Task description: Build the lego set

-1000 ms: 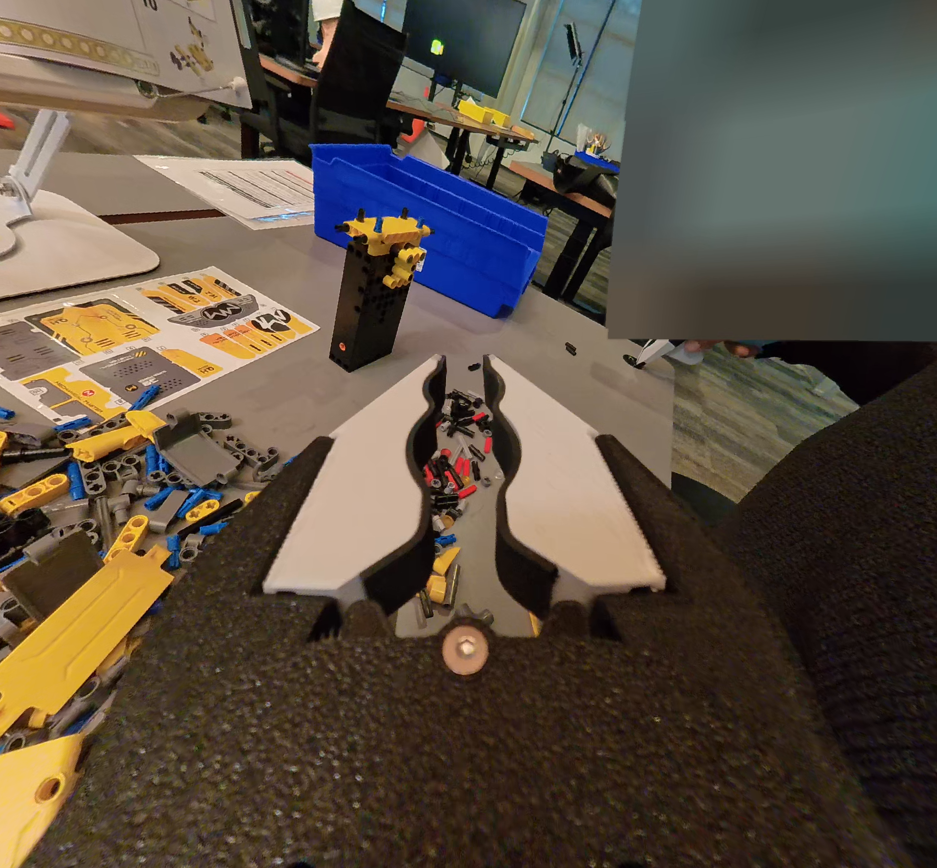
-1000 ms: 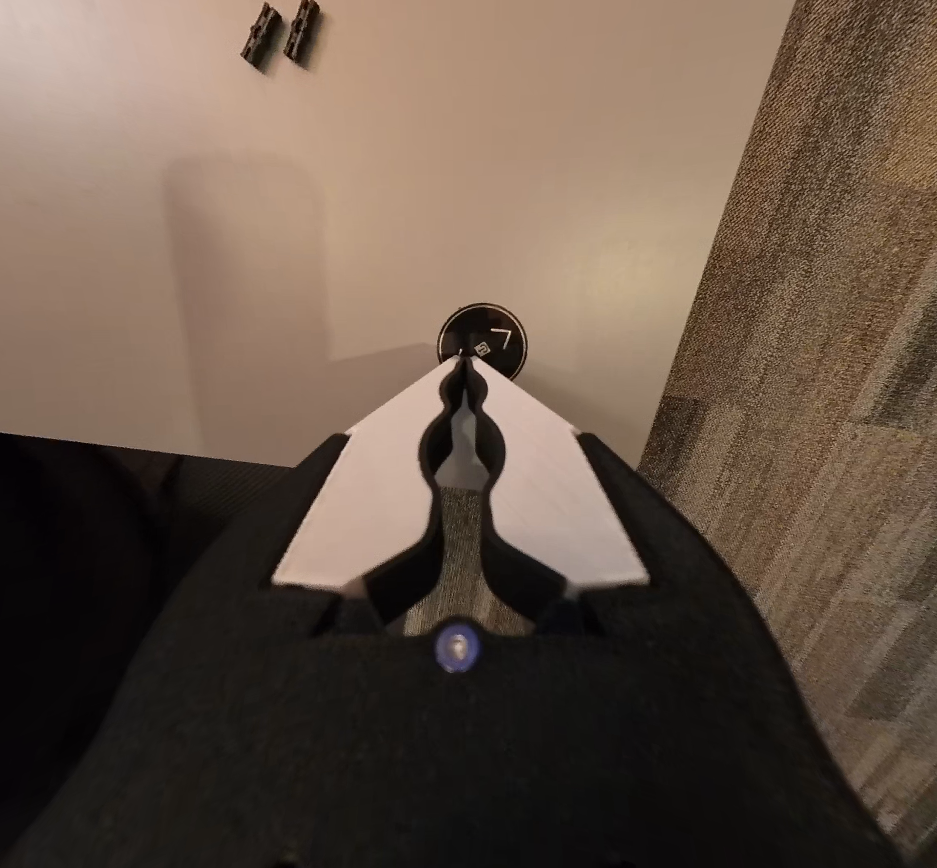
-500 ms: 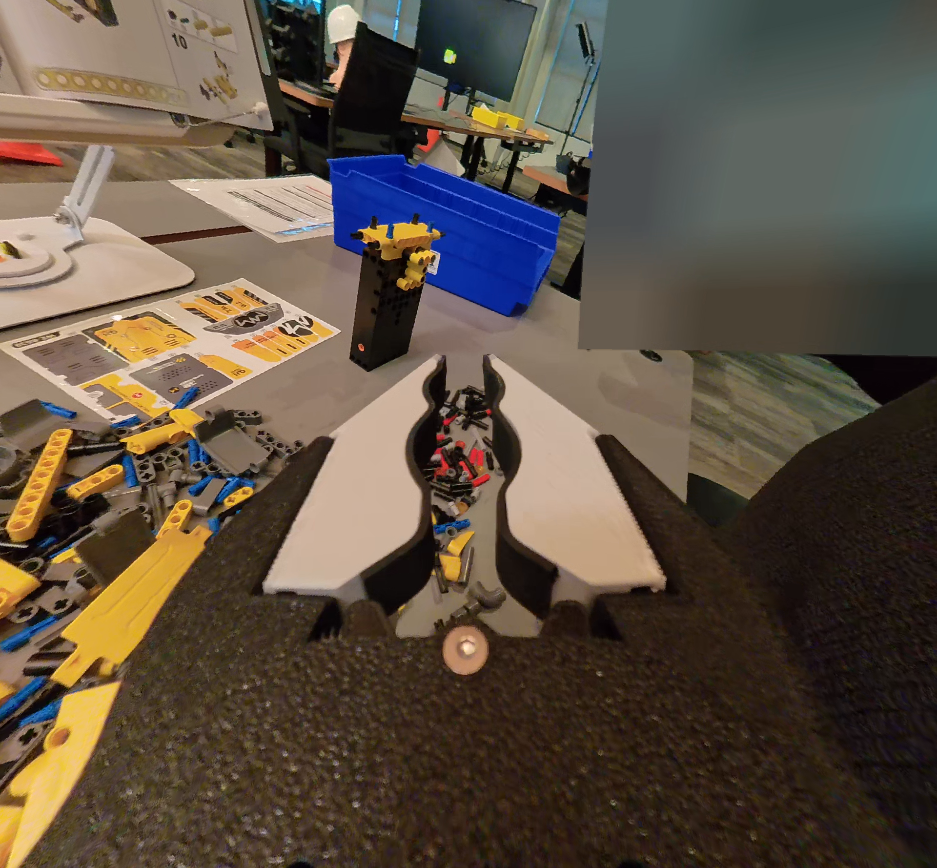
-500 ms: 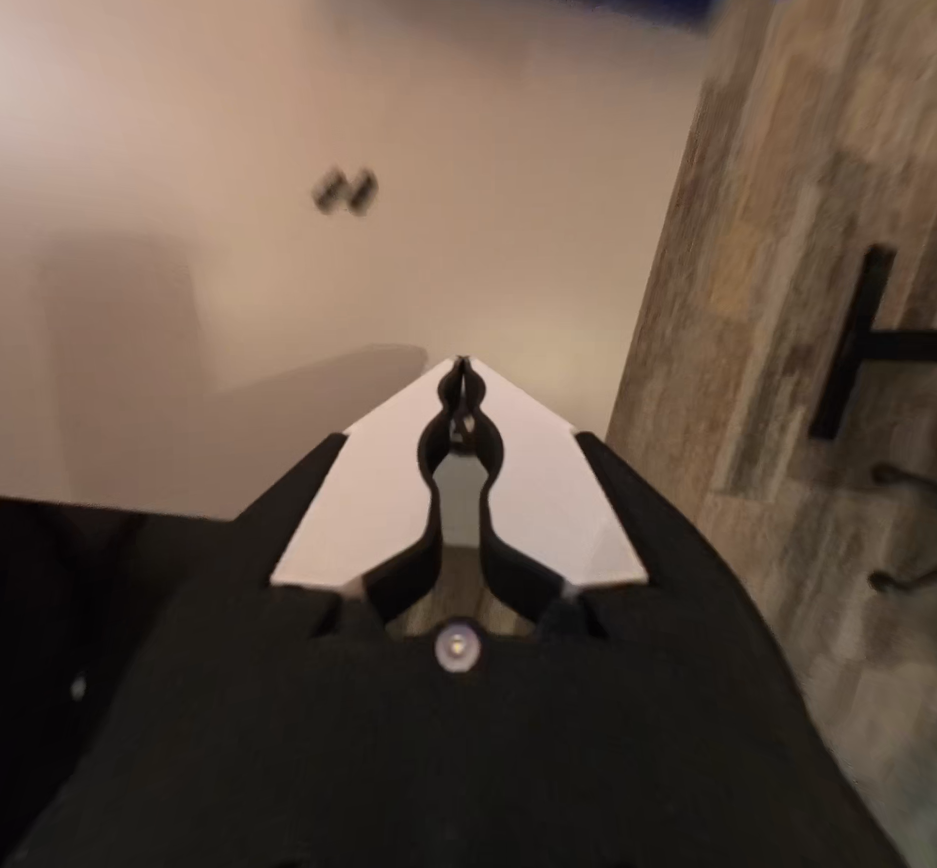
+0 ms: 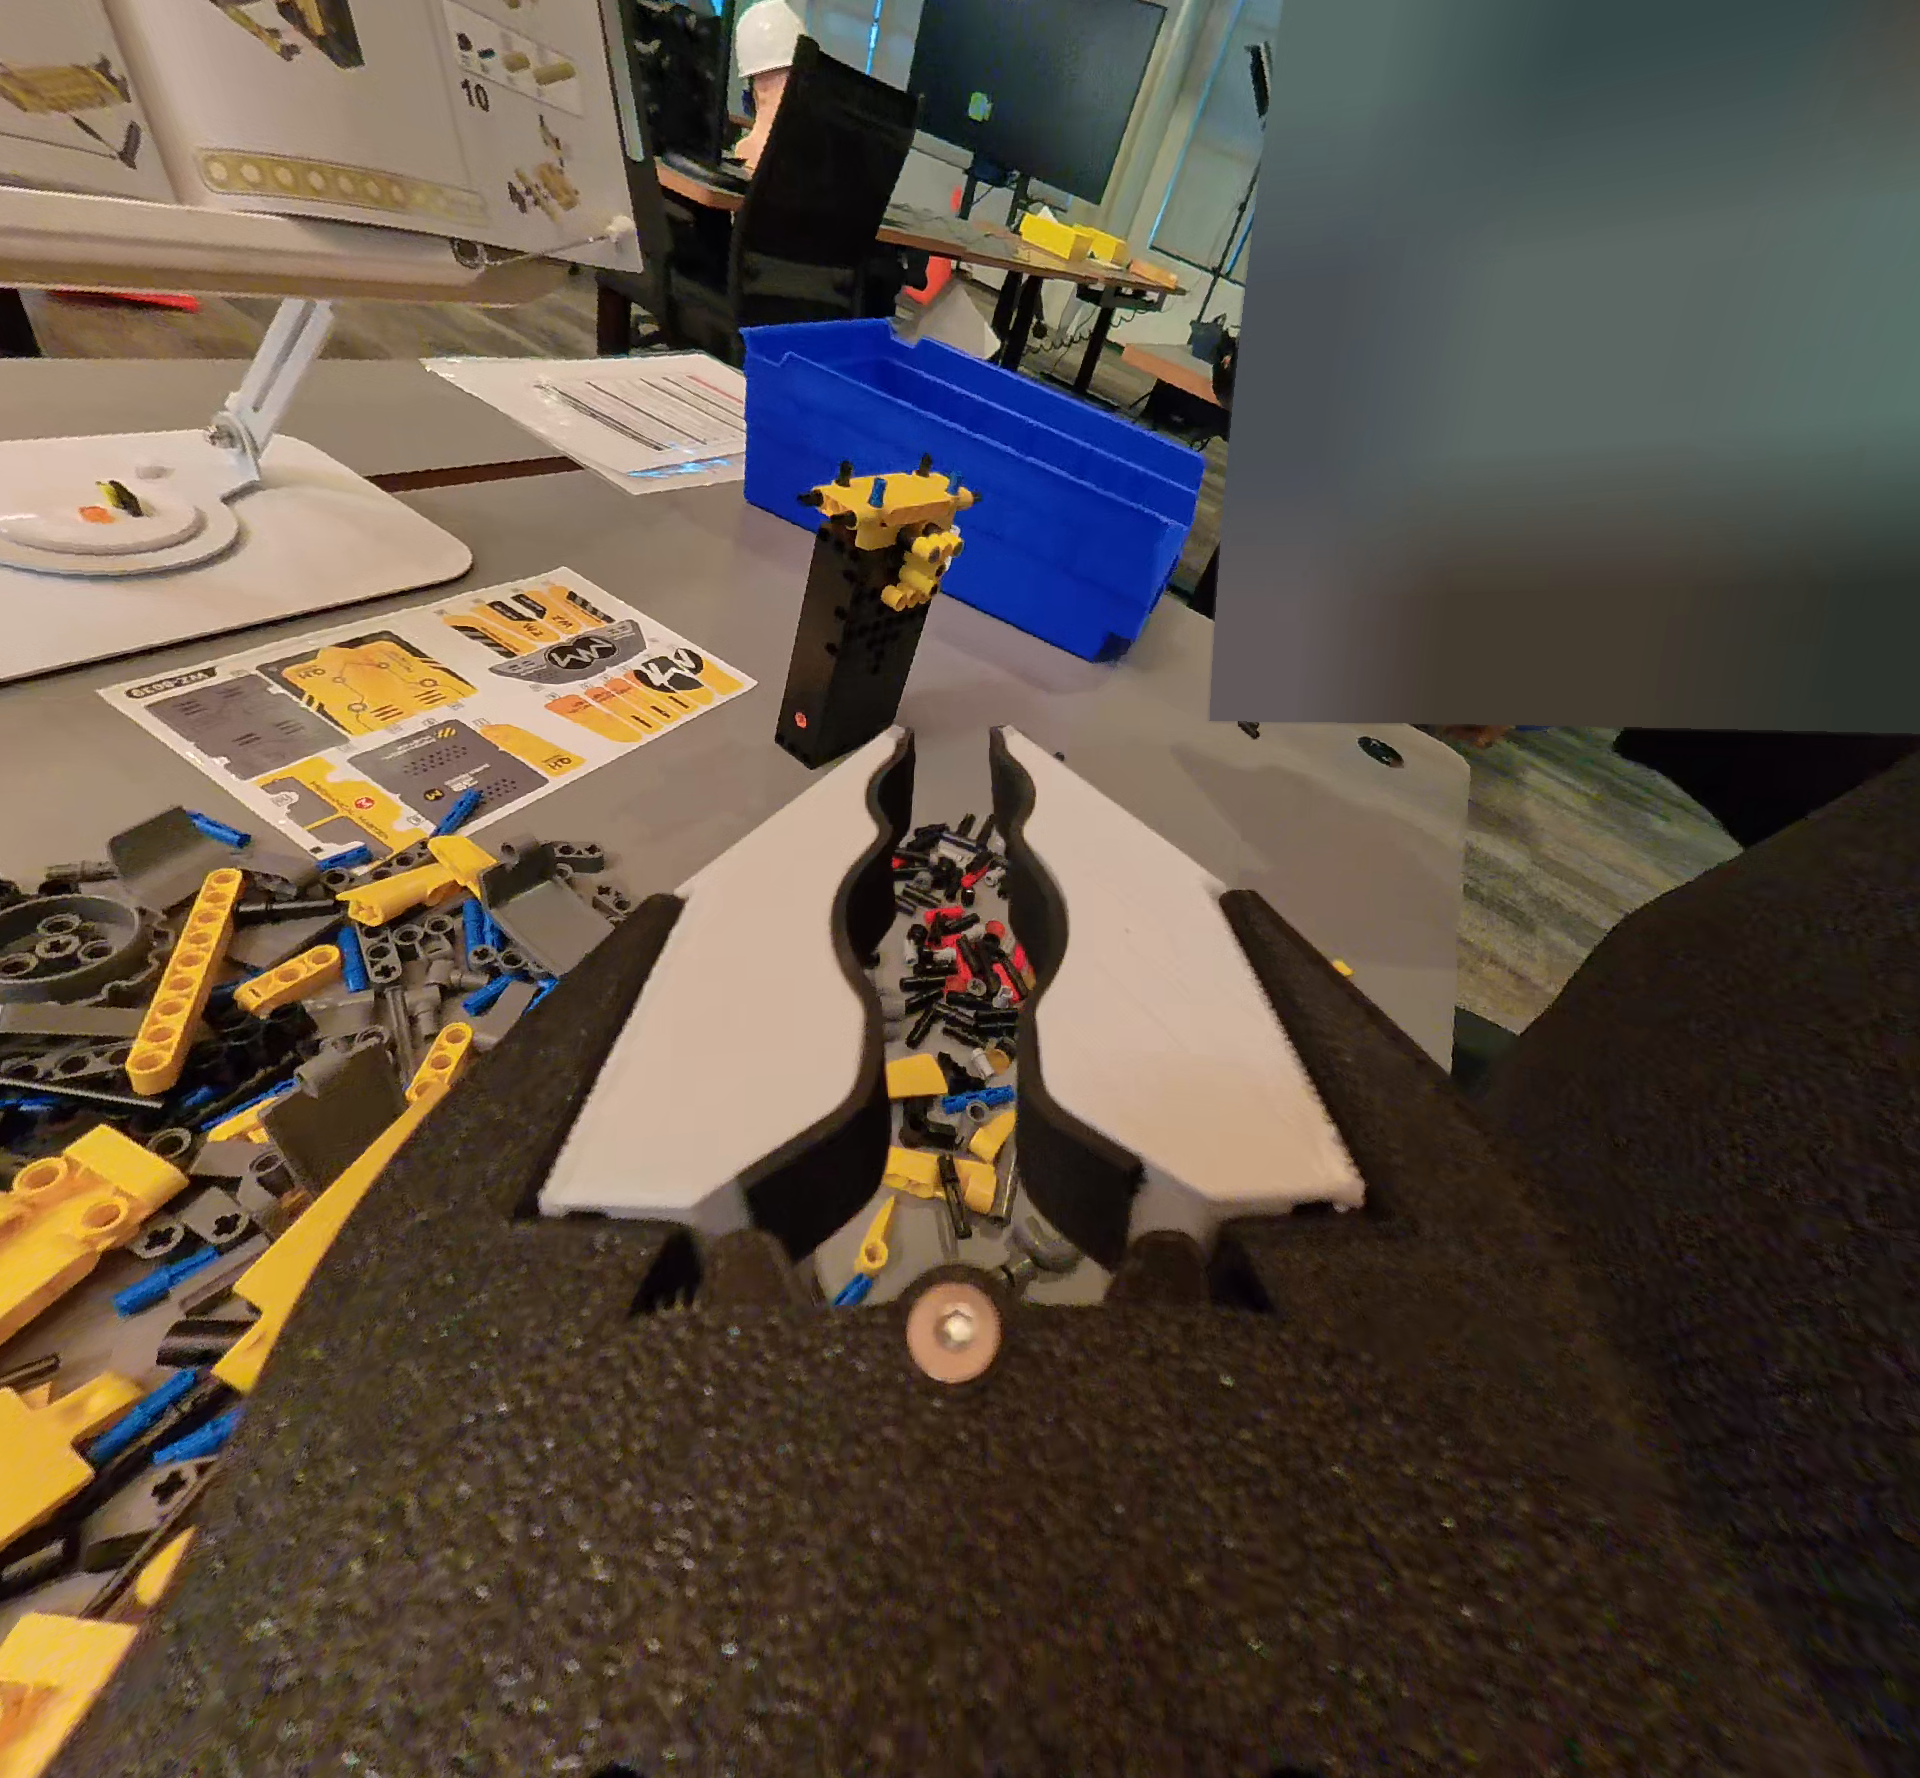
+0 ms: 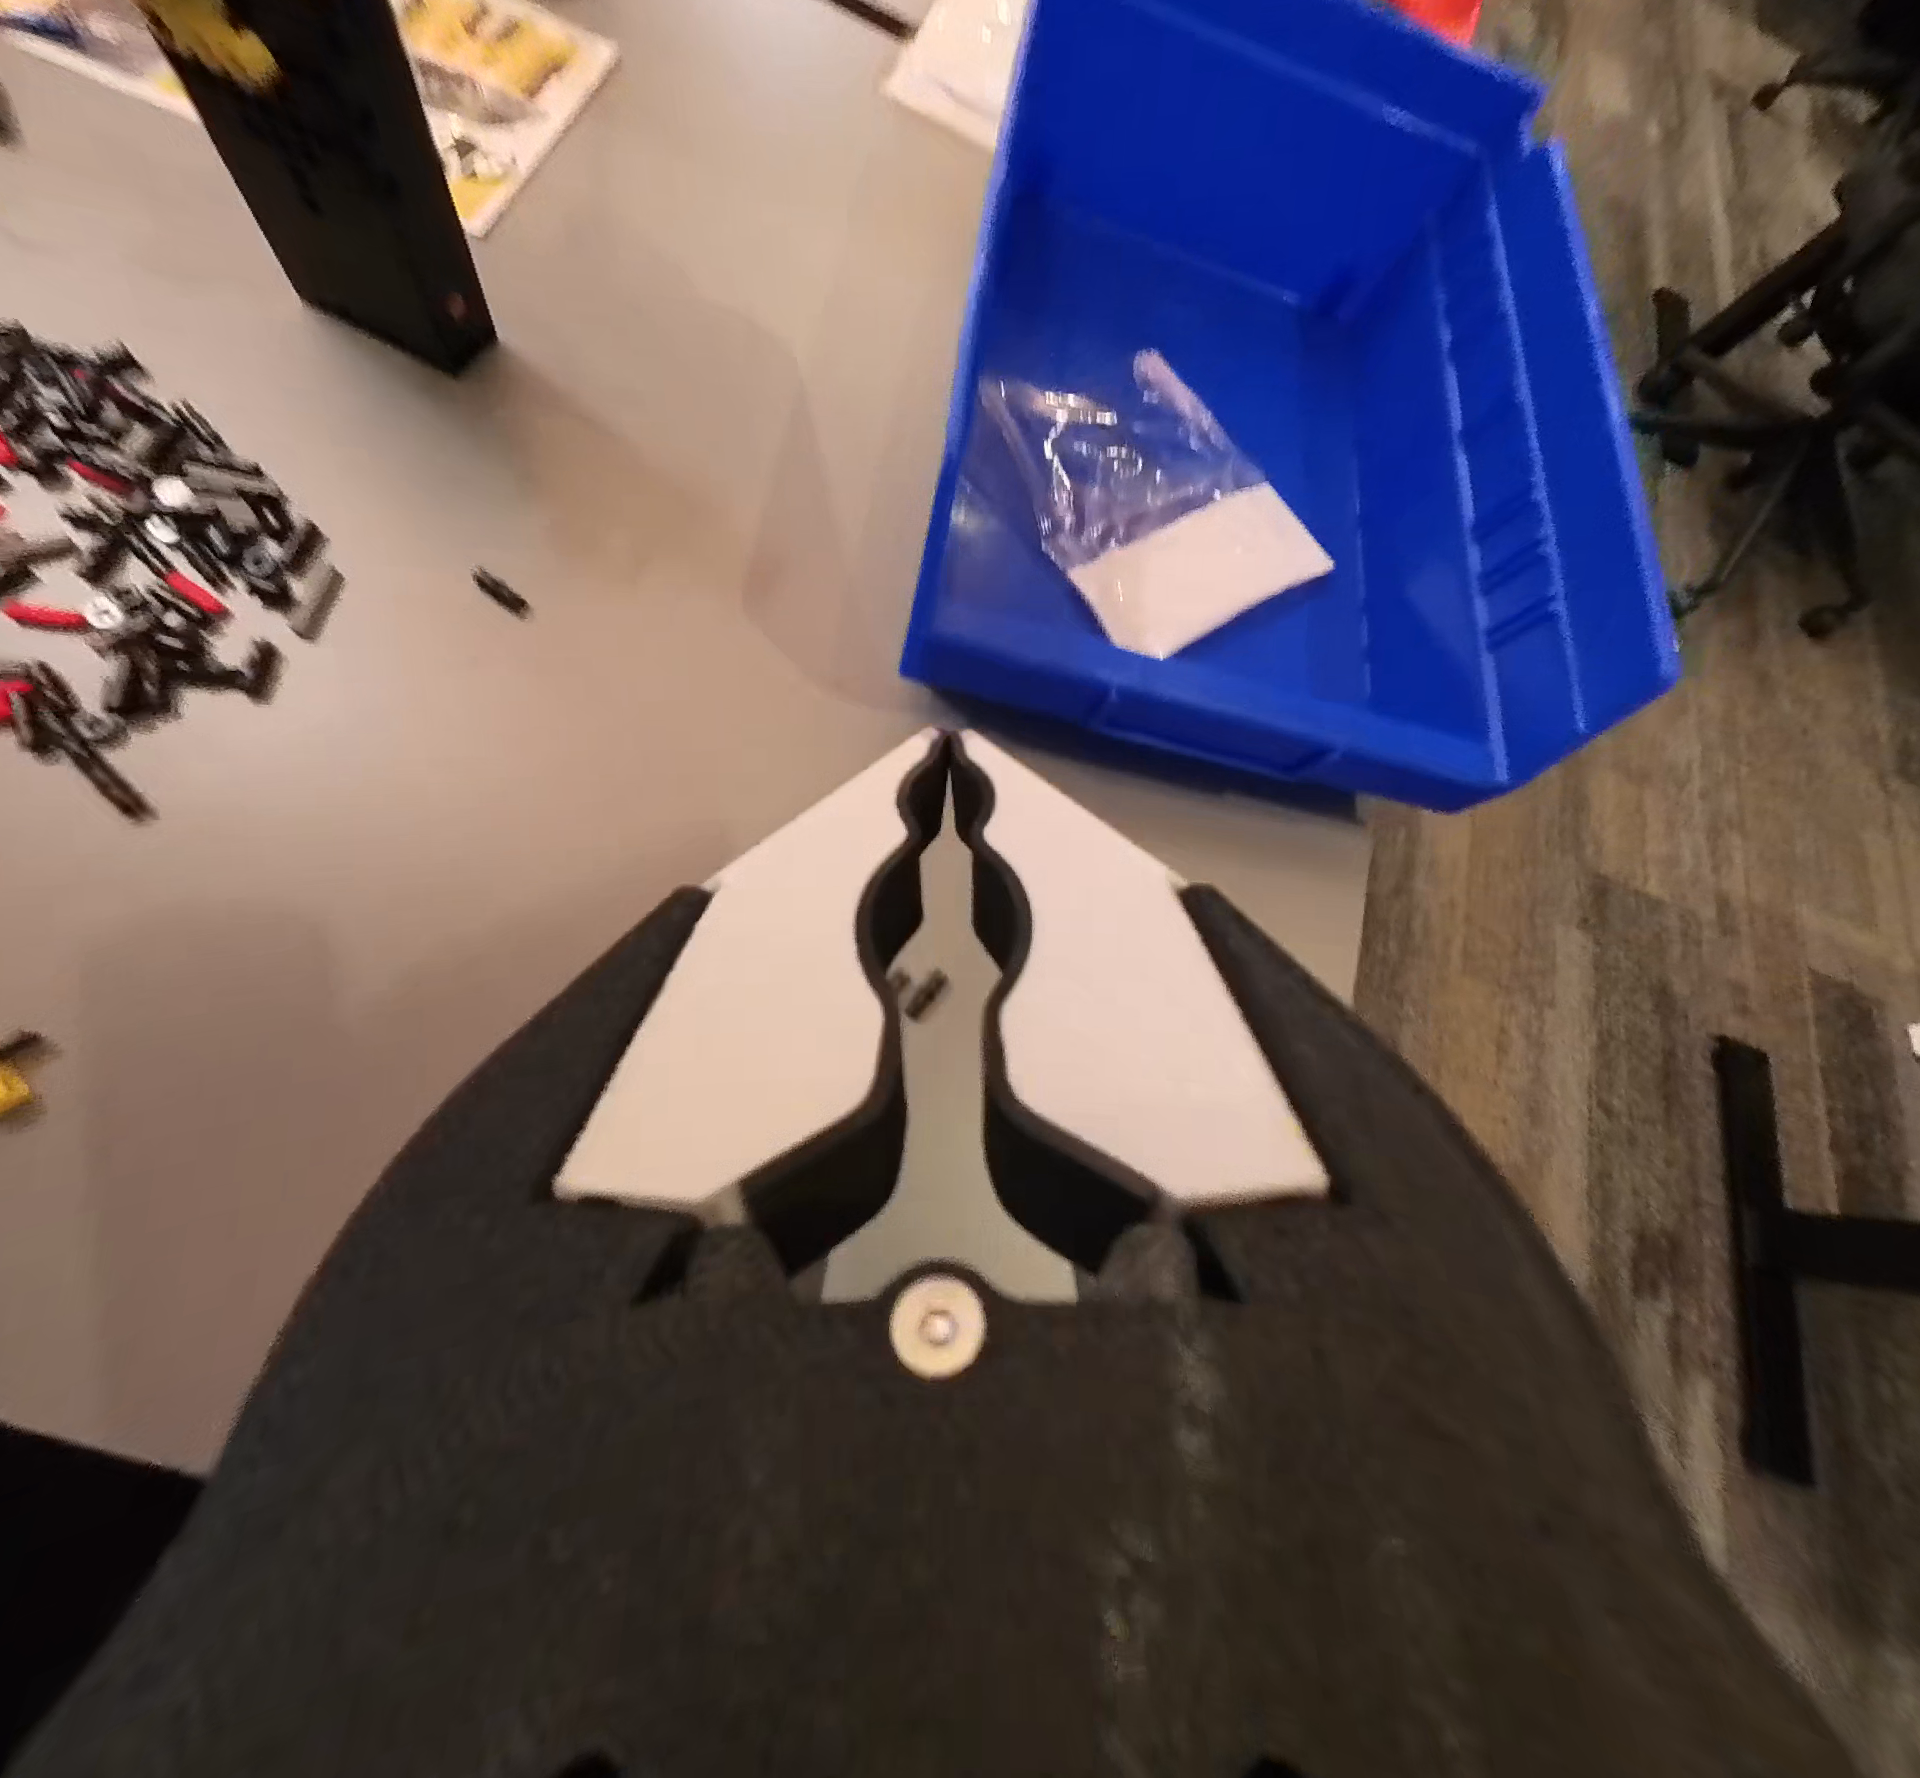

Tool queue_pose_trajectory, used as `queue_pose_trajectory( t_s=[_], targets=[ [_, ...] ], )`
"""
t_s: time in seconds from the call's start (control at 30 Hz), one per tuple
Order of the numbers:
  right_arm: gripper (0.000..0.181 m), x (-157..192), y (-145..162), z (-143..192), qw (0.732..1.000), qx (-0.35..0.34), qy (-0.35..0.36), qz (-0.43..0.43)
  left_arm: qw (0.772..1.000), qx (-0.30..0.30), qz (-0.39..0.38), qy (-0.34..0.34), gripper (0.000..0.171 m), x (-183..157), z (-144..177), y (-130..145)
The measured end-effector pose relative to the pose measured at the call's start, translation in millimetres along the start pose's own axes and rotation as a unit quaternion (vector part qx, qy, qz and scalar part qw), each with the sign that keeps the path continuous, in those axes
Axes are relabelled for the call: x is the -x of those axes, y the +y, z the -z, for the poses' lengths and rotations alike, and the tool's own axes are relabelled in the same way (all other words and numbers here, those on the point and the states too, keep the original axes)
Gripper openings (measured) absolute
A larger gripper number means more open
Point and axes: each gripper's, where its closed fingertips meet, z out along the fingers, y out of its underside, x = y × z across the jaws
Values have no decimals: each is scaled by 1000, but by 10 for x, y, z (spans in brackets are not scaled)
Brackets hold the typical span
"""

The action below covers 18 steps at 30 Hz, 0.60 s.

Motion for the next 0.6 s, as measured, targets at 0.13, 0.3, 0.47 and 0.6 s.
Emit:
queue_pose_trajectory(
  t_s=[0.13, 0.3, 0.47, 0.6],
  targets=[
    [0, 55, -232, 142, 993, -112, 21, -25, 1000, -3, 2, 5, 14, -50, 37, 55],
    [0, 14, -157, 469, 964, -225, 142, -17, 999, -41, 9, 17, 14, -104, 257, 126],
    [0, 463, -506, 522, 942, -319, 108, -8, 992, -121, 35, 6, 14, 19, 391, -25],
    [0, 943, -1244, 522, 897, -441, 11, -14, 991, -106, 76, -6, 12, 117, 295, -62]
  ],
)
